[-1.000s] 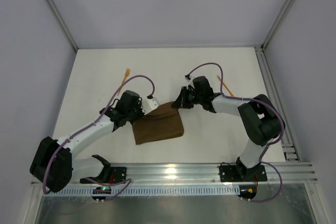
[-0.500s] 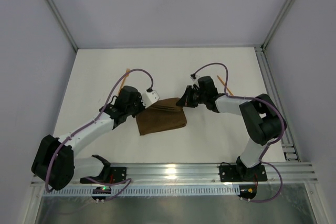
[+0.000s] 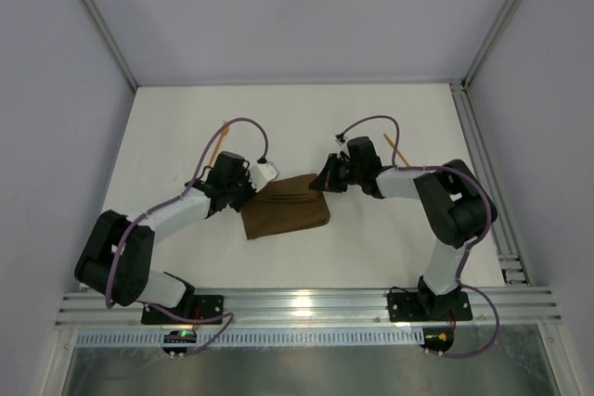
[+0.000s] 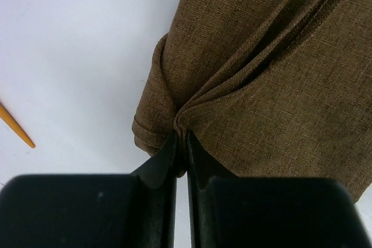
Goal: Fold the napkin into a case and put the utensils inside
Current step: Smooth out the 2/3-rectangle-folded napkin at the center of the board.
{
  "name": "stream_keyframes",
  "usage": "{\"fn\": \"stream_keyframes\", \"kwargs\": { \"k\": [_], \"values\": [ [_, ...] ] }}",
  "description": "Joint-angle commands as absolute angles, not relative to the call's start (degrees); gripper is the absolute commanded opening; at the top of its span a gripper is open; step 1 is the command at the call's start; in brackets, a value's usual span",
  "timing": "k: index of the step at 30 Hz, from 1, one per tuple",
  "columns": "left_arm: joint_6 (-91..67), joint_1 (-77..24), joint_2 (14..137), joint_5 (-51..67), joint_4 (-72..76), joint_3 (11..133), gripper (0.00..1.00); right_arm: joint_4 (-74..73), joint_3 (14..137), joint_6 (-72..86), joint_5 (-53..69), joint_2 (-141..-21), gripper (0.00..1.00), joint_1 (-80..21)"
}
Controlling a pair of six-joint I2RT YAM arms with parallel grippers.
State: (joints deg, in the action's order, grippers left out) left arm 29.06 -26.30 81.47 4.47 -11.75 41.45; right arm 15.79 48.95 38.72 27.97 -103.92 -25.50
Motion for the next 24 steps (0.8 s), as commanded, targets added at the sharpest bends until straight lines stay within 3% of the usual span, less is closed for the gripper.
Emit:
{"fn": "stream_keyframes", "kwargs": {
  "k": [1, 3, 4, 5, 6, 9, 16, 19, 24],
  "values": [
    [26.28, -24.00, 80.86, 4.88, -8.08, 43.59, 0.08, 15.30, 52.64, 38.85, 25.41, -103.36, 0.03, -25.05],
    [26.63, -23.47, 79.63, 8.94, -12.64, 44.38, 0.16, 14.94, 53.00, 38.85, 25.14, -104.23, 0.03, -25.05],
    [26.80, -23.47, 79.11, 10.27, -14.48, 45.08, 0.33, 15.03, 53.43, 39.11, 25.48, -104.67, 0.03, -25.05],
    [26.02, -23.47, 78.06, 11.94, -15.98, 45.44, 0.44, 15.12, 53.61, 39.46, 26.18, -105.20, 0.03, -25.05],
    [25.32, -23.47, 77.52, 12.82, -18.87, 45.96, 0.47, 15.47, 53.87, 40.42, 26.45, -105.64, 0.03, -24.96],
    [26.62, -23.47, 74.54, 16.34, -25.54, 47.81, 0.44, 15.82, 54.14, 40.96, 26.28, -106.08, 0.03, -24.96],
    [25.85, -23.47, 68.21, 12.23, -28.58, 49.04, 0.51, 11.25, 57.04, 37.36, 25.05, -107.05, 0.03, -25.05],
    [19.88, -23.47, 71.00, 4.06, -23.05, 49.04, 0.54, 10.81, 57.48, 36.74, 25.49, -107.31, 0.03, -24.96],
    [15.65, -23.55, 78.21, 2.02, -19.52, 51.15, 0.62, 10.64, 57.48, 36.47, 25.66, -107.49, 0.03, -25.05]
  ]
}}
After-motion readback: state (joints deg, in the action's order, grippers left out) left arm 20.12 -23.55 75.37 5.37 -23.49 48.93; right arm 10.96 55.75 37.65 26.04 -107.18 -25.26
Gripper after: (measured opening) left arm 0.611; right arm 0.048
